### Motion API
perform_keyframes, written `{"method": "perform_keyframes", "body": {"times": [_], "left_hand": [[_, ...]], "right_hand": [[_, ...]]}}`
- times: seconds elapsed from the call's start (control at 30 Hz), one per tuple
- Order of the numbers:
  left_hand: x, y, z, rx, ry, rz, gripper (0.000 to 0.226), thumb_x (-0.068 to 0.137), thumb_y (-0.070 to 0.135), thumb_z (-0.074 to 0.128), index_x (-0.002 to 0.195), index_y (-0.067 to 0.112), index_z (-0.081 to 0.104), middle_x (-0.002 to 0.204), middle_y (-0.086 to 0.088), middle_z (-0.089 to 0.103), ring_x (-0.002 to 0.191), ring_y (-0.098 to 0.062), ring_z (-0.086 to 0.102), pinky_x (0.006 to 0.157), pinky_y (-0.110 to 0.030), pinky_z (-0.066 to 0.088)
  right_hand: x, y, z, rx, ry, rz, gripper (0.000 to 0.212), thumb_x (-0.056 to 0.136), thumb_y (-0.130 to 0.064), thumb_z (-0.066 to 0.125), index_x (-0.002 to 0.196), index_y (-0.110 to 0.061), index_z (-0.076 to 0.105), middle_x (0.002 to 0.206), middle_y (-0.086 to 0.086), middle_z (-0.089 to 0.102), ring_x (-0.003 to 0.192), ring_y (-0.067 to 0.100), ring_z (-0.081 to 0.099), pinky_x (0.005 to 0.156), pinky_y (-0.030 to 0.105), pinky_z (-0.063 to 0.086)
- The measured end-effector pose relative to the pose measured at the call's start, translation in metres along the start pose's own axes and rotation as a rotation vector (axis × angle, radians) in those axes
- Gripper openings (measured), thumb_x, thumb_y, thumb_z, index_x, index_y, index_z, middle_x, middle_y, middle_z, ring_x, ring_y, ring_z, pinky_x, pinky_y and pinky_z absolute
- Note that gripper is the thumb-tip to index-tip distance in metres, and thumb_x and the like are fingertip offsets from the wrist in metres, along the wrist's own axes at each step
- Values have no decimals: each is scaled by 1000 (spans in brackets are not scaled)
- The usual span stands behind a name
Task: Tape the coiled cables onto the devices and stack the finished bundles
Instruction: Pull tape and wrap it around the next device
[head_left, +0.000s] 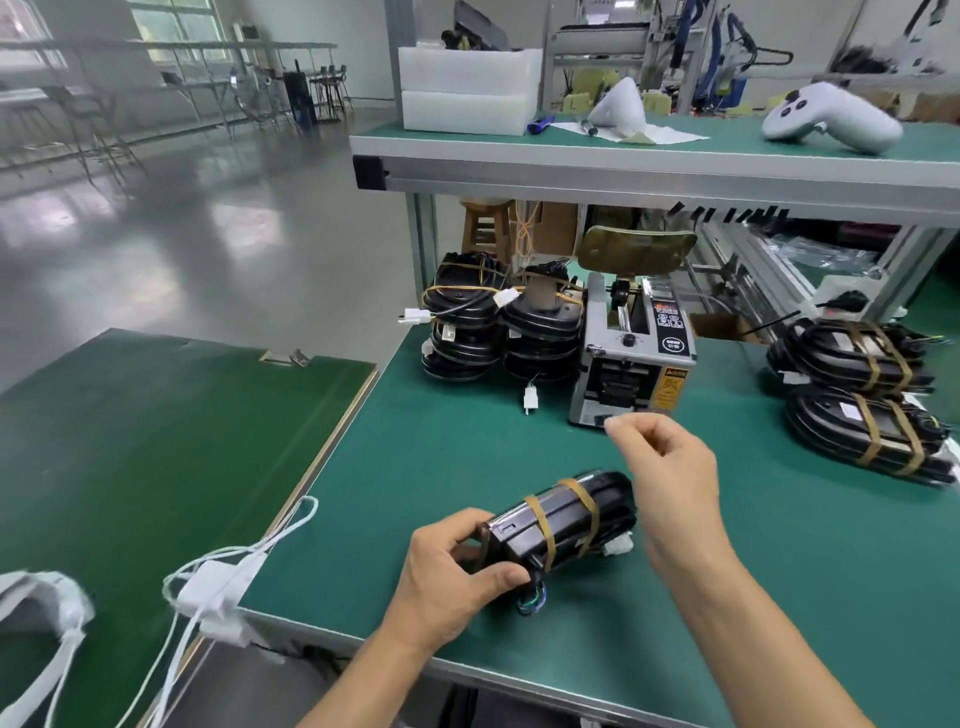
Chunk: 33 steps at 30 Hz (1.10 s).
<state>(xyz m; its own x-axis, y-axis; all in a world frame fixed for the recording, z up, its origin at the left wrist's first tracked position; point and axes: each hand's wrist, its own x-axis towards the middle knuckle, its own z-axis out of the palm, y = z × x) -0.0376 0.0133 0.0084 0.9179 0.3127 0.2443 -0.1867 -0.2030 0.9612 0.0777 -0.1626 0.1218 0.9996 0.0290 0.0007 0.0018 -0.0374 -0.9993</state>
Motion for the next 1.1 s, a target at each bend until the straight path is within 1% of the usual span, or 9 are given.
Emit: {"method": "perform_keyframes", "body": {"times": [0.07,0.13,0.23,0.37,0.57,0.77,0.83,0.93,1.1], "left_hand": [[0,0,0,-11,3,2,61,63,84,85,100,35,78,81,4,75,76,-8,66,70,-26,53],[0,1,-1,3,4,13,58,65,83,85,99,36,78,82,5,75,75,-6,64,69,-25,53],[-2,2,-1,2,-6,1,48,67,76,90,98,41,78,84,6,77,78,-7,67,73,-25,55],[-1,1,0,11,-3,-26,44,69,66,95,98,36,79,87,2,78,80,-12,70,76,-34,59],[-1,0,0,23,4,-24,49,70,65,94,100,30,78,87,2,77,80,-12,69,76,-34,59],[0,-3,-2,37,16,-8,54,70,70,92,101,28,78,89,-2,77,84,-28,73,79,-56,62],[0,-4,-2,51,19,-13,54,70,72,91,99,28,78,88,0,77,85,-29,73,79,-56,62],[1,-6,-2,68,17,-17,51,70,72,91,98,31,77,87,3,76,81,-19,72,77,-54,62],[0,-7,-2,75,20,-17,51,73,66,93,100,25,78,89,-2,77,85,-32,73,78,-56,62]], "right_hand": [[-44,-3,-1,-98,-140,-125,10,78,-39,74,77,-29,74,117,-23,72,117,-6,62,98,27,46],[-67,0,4,-190,-269,-187,7,82,-32,78,76,-33,74,135,-29,61,144,-10,36,116,30,32],[-76,8,12,-260,-329,-167,27,87,-15,78,69,-34,70,146,-26,52,151,-13,15,130,42,5],[-77,12,18,-275,-324,-193,23,87,-19,76,72,-36,72,153,-25,44,149,-20,2,124,27,-14],[-73,18,17,-342,-365,-199,20,91,-22,74,76,-35,72,153,-30,40,148,-22,-3,116,15,-17],[-70,19,14,-357,-381,-186,20,90,-21,74,77,-36,74,151,-31,40,148,-22,-1,118,20,-15],[-70,19,14,-352,-379,-181,20,91,-21,74,77,-35,74,151,-31,40,147,-23,-1,120,23,-15],[-71,19,15,-359,-367,-184,18,90,-22,74,77,-35,74,151,-32,40,147,-23,-1,120,24,-14],[-72,20,16,-380,-359,-196,16,88,-23,74,78,-36,73,151,-31,40,149,-21,-2,120,23,-15]]}}
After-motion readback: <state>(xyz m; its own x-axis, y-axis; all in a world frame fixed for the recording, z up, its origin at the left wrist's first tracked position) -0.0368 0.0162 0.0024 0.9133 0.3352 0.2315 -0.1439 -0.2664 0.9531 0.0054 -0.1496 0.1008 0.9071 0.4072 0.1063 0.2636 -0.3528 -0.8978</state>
